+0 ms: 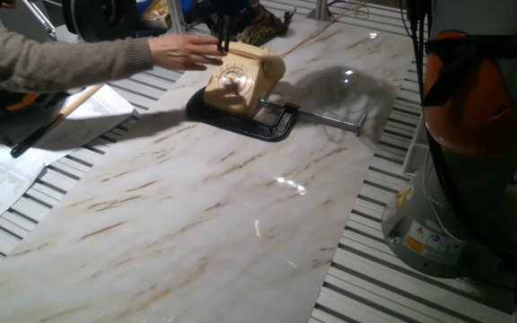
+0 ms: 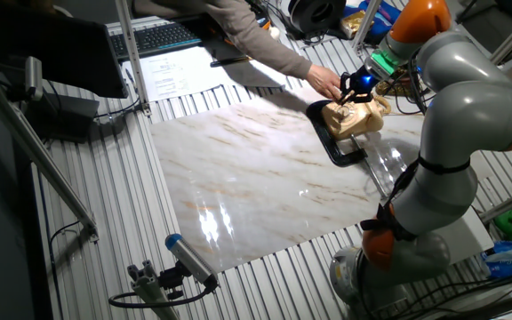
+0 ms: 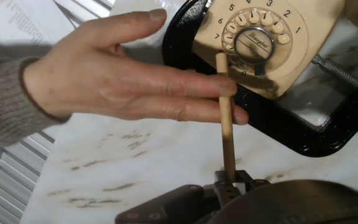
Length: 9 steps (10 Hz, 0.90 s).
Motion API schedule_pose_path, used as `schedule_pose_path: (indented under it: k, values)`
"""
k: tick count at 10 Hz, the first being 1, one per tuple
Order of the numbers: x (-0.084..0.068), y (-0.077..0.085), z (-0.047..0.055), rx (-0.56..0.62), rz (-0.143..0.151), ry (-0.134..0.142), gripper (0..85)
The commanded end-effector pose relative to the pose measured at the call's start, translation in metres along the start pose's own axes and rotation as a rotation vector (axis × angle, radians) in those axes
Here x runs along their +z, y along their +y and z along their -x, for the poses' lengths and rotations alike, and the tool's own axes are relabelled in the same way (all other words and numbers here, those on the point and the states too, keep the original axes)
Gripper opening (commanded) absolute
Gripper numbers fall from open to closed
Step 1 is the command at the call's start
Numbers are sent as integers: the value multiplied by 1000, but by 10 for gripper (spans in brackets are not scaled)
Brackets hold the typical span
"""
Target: Dial a number on an old rotary phone
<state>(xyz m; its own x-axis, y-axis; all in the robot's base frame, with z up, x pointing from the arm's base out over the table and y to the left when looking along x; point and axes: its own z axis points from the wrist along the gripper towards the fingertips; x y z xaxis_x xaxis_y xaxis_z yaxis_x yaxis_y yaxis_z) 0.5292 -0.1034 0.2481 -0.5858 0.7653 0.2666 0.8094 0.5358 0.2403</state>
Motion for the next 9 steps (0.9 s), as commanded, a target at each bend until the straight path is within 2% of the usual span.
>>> schedule_pose_path:
  k: [1,6,9]
  values:
    - [-1,0,-1,-4,-4,3,0]
    - [-3,-2,-2,-4,-17,11,0]
    - [-4,-1,-4,41,-28,16,0]
